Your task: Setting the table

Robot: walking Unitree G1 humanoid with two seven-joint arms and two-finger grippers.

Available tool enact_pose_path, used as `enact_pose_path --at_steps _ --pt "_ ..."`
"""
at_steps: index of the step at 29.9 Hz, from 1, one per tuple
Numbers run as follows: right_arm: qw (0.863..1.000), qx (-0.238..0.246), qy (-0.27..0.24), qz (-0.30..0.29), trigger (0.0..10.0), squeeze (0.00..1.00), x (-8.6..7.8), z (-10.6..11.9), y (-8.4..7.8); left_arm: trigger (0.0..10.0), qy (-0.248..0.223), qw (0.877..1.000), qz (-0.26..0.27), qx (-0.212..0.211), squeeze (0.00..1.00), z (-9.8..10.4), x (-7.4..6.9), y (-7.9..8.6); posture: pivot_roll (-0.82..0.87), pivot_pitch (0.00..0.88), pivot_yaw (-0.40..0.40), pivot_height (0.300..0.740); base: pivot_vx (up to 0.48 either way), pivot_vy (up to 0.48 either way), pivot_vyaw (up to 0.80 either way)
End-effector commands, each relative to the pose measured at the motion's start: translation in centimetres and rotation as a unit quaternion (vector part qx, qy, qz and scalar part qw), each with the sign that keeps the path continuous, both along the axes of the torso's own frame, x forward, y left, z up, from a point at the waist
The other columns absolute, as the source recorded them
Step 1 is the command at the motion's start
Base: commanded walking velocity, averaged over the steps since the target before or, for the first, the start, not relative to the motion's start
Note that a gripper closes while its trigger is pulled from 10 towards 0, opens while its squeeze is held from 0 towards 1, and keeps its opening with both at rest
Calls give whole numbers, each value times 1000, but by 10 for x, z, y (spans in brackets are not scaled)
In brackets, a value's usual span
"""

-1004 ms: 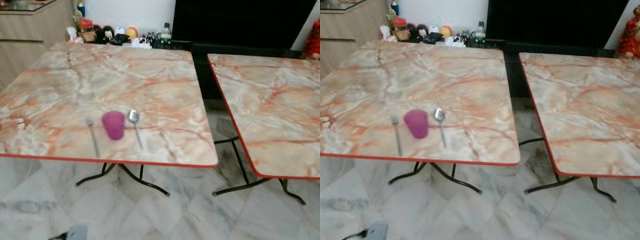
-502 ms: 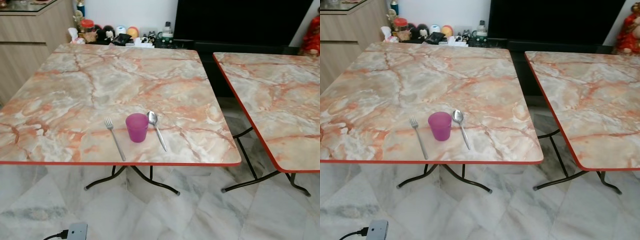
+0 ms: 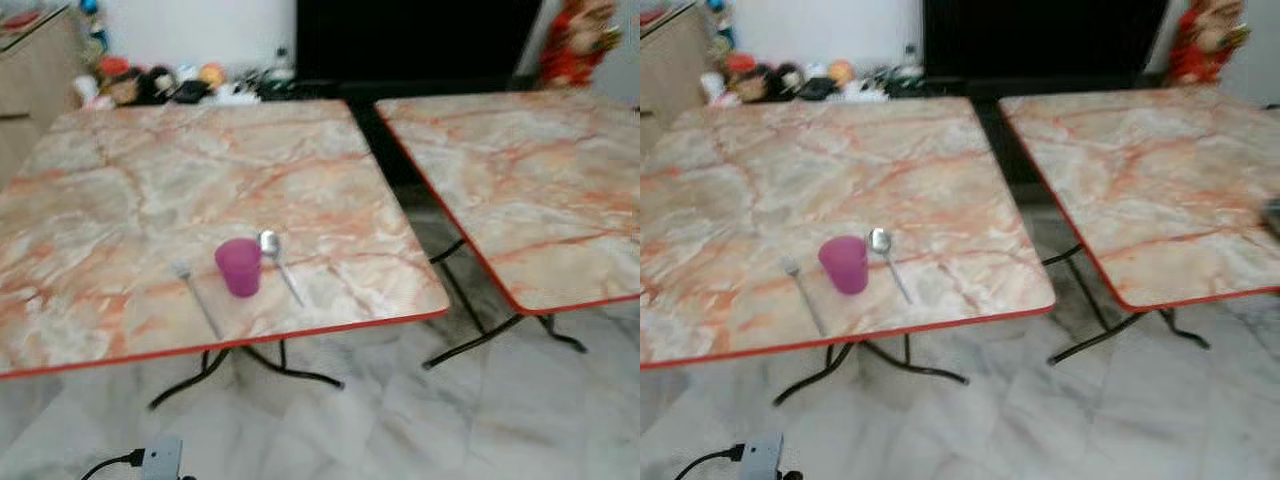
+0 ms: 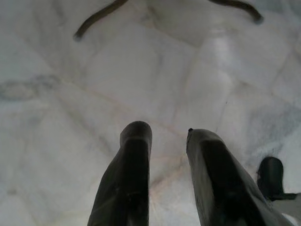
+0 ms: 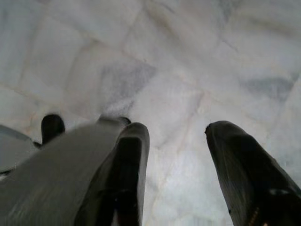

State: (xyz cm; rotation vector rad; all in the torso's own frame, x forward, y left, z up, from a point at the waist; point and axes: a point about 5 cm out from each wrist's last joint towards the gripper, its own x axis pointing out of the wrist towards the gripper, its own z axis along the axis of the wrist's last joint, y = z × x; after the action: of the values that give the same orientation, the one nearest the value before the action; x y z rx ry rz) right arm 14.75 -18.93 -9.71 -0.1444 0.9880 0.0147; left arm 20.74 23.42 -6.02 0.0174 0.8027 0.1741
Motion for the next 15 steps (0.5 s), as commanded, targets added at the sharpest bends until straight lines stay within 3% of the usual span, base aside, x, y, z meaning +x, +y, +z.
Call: enact_pose_path --at_steps 1,4,15 --pt "1000 -5 4 -6 10000 0 -1 0 -7 10000 19 1000 4 -8 0 -7 -9 -6 -5 124 -19 740 0 0 -744" --pt "1000 -5 4 -7 10000 0 -2 0 -9 10000 19 1000 4 -9 0 -7 -9 -6 -5 125 -19 740 0 0 -606" --pt "1000 2 0 0 10000 0 2 0 1 10000 16 1000 5 -12 0 -7 -9 -6 -3 128 -19 740 0 0 0"
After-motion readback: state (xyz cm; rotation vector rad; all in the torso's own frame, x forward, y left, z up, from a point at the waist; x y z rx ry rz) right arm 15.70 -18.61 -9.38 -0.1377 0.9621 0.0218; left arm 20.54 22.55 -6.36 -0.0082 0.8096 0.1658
